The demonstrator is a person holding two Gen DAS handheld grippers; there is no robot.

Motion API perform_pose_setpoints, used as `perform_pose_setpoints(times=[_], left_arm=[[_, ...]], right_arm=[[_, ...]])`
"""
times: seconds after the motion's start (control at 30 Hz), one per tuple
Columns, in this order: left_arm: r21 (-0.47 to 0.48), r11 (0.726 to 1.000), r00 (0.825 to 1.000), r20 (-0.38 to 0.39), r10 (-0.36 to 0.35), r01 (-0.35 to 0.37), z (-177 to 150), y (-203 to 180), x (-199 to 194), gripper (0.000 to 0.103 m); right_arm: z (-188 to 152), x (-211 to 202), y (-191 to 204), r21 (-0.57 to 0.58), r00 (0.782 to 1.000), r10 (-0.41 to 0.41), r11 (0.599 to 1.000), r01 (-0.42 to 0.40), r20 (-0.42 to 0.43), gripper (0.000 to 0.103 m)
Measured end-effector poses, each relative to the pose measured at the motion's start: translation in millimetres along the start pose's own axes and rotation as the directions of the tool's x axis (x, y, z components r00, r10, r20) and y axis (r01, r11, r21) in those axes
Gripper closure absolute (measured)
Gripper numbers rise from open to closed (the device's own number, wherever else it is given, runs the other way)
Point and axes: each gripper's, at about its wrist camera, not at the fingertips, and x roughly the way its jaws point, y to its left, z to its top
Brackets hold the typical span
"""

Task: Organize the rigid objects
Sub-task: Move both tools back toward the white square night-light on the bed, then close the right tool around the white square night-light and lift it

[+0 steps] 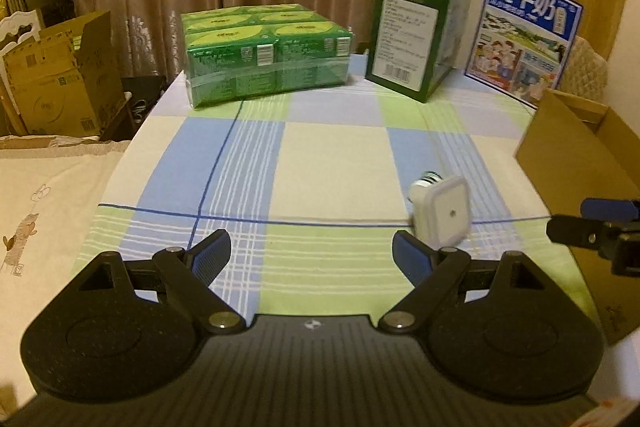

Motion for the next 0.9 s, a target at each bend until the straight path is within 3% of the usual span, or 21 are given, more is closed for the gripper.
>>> perform_pose_setpoints(times=[0.3,0.67,0.9], left_arm=[[0.017,1.0,0.998,0.061,-0.01,0.009,15,6,36,0.018],[0.025,1.0,0.999,0.035,-0.016,0.015,22,13,62,0.018],[0.0,1.0,1.0,0.022,-0.009,0.009,24,18,68,0.018]], right_arm=[[-3,50,-1,-0.055,0.999,0.012,0.998,-0.014,-0.032,0.033],[-4,97,13,-0.161,0.998,0.047,0.985,-0.055,-0.05,0.033],[-5,119,16,-0.213,0.998,0.012,0.977,-0.026,-0.066,0.033]])
